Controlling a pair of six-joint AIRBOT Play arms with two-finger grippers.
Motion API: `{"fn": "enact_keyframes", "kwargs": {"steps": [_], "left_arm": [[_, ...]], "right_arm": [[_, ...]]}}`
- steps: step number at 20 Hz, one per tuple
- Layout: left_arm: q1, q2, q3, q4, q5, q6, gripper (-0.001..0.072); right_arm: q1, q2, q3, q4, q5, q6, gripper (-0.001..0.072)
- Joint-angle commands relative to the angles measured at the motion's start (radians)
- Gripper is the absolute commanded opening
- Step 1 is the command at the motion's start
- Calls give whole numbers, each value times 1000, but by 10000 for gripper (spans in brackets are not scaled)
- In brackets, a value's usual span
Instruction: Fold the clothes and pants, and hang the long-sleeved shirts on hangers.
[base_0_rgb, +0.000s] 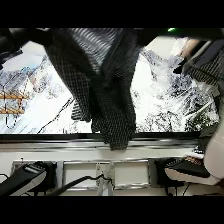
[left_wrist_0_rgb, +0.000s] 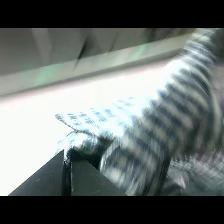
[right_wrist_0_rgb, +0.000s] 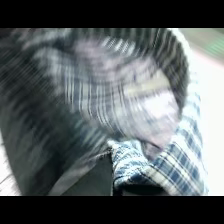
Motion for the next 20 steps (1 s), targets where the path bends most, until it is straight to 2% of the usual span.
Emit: {"fn": "enact_keyframes", "kwargs": {"steps": [1, 6, 7, 8, 9, 12, 14, 16, 19, 20], "left_arm": [[118, -85, -22, -33, -227, -79, 9], [112, -114, -79, -68, -248, -75, 24], [118, -114, -81, -68, -256, -76, 138], [122, -114, -81, -66, -256, -76, 292], [131, -114, -81, -52, -252, -76, 376], [174, -114, -80, 129, -276, -76, 377], [258, -114, -81, 217, -334, -93, 361], [399, -114, -107, 212, -358, -164, 361], [640, -114, -200, 200, -291, -160, 361], [724, -121, -225, 154, -256, -129, 361]], "right_arm": [[16, -112, -76, 119, 124, 29, 24], [108, -196, -96, 49, -28, 49, 25], [123, -216, -96, 51, -69, 49, 24], [138, -241, -96, 54, -101, 49, 24], [149, -270, -95, 63, -115, 47, 24], [176, -359, -96, 74, -74, 43, 24], [193, -385, -96, 60, -65, 41, 25], [207, -387, -96, 60, -88, 42, 25], [225, -385, -93, 61, -71, 42, 28], [230, -385, -93, 60, -62, 42, 28]]}}
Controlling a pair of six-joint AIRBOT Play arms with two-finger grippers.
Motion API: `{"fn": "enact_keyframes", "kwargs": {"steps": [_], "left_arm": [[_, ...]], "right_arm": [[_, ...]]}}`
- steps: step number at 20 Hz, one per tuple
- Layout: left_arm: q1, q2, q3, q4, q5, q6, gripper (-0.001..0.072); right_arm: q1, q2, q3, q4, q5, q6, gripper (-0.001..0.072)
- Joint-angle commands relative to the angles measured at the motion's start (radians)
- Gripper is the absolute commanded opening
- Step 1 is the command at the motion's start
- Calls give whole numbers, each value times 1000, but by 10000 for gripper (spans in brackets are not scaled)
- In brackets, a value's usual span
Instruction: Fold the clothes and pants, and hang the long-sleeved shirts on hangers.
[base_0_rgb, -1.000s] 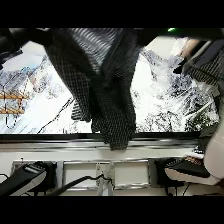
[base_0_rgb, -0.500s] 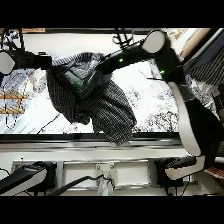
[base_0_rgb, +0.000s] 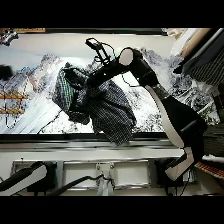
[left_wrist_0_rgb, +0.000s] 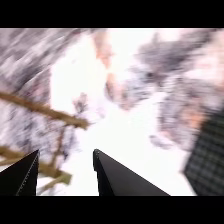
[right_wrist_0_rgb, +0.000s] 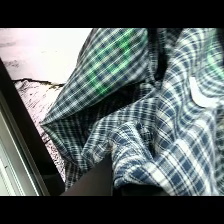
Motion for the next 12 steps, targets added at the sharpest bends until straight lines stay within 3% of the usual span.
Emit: {"fn": "enact_keyframes", "kwargs": {"steps": [1, 3, 4, 12], "left_arm": [[271, -23, -72, -102, 72, 89, 361], [373, -82, -73, -268, 61, 249, 356], [399, -107, -73, -323, 60, 277, 343], [384, -277, -73, -334, 151, 320, 344]], "right_arm": [[24, -7, 1, -5, 22, -1, 28], [28, -7, 1, -10, 26, -1, 28], [28, -7, 1, -20, 26, -2, 28], [28, -7, 1, -21, 15, -1, 26]]}}
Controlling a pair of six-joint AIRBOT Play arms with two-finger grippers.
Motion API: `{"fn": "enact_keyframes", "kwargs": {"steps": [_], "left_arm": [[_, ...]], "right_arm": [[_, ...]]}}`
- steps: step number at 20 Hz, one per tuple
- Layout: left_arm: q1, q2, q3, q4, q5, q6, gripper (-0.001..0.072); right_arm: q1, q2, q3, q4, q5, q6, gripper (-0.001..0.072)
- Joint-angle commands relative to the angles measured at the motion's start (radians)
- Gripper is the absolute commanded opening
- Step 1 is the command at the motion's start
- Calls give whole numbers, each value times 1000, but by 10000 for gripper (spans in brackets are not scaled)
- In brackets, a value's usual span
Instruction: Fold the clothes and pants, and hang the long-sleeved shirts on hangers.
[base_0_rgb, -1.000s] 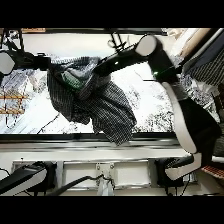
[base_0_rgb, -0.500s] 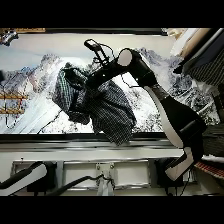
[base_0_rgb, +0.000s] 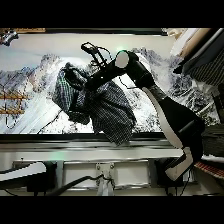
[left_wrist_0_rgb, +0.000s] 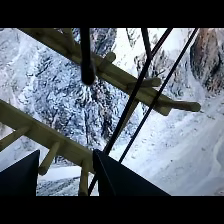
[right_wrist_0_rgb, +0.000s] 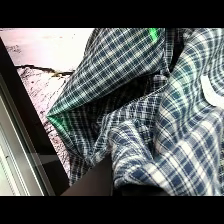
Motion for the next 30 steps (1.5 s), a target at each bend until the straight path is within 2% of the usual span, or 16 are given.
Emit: {"fn": "enact_keyframes", "kwargs": {"steps": [1, 6, 16, 21, 24, 30], "left_arm": [[2, -74, -1, -23, 35, 26, 345], [3, -81, 0, -23, 66, 26, 344], [1, 26, 0, -66, 51, 27, 345], [-22, -21, -2, -86, 26, 90, 345], [-35, -54, -2, -138, 27, 166, 345], [-38, -106, -1, -97, 72, 167, 344]], "right_arm": [[1, 0, 1, 0, 0, 0, 25], [1, 0, 1, -3, -6, 0, 24], [1, -1, 1, -6, -11, -1, 25], [1, -1, 1, -6, -2, 0, 25], [1, -1, 1, -6, -4, 0, 25], [1, -1, 1, -6, -4, 0, 25]]}}
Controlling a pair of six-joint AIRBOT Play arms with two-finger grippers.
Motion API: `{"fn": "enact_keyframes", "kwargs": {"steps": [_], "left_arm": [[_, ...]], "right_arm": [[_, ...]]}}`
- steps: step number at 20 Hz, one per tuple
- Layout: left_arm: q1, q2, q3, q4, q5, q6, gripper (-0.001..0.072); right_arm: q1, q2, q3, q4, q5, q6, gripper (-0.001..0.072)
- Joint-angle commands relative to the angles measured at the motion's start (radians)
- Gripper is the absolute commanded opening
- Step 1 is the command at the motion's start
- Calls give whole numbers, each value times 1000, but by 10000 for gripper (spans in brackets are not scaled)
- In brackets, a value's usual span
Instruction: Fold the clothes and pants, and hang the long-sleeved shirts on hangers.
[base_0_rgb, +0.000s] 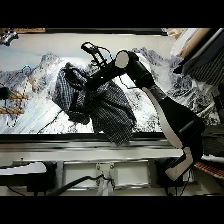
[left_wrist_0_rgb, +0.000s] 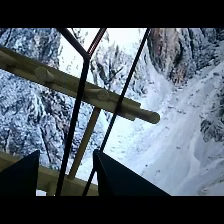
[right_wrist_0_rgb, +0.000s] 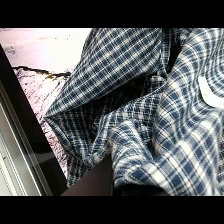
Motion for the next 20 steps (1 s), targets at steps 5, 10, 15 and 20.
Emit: {"fn": "enact_keyframes", "kwargs": {"steps": [5, 10, 15, 20], "left_arm": [[-6, -43, 2, 16, 35, 10, 50], [-6, 15, 27, -89, 29, 10, 11], [-6, 169, 59, -118, 29, 10, 11], [-17, 378, 59, -391, 32, 11, 9]], "right_arm": [[1, -3, 1, 0, -8, -1, 25], [1, -3, 1, 0, 1, -1, 24], [1, -3, 1, 0, 0, -1, 24], [1, -3, 1, -1, -11, -1, 24]]}}
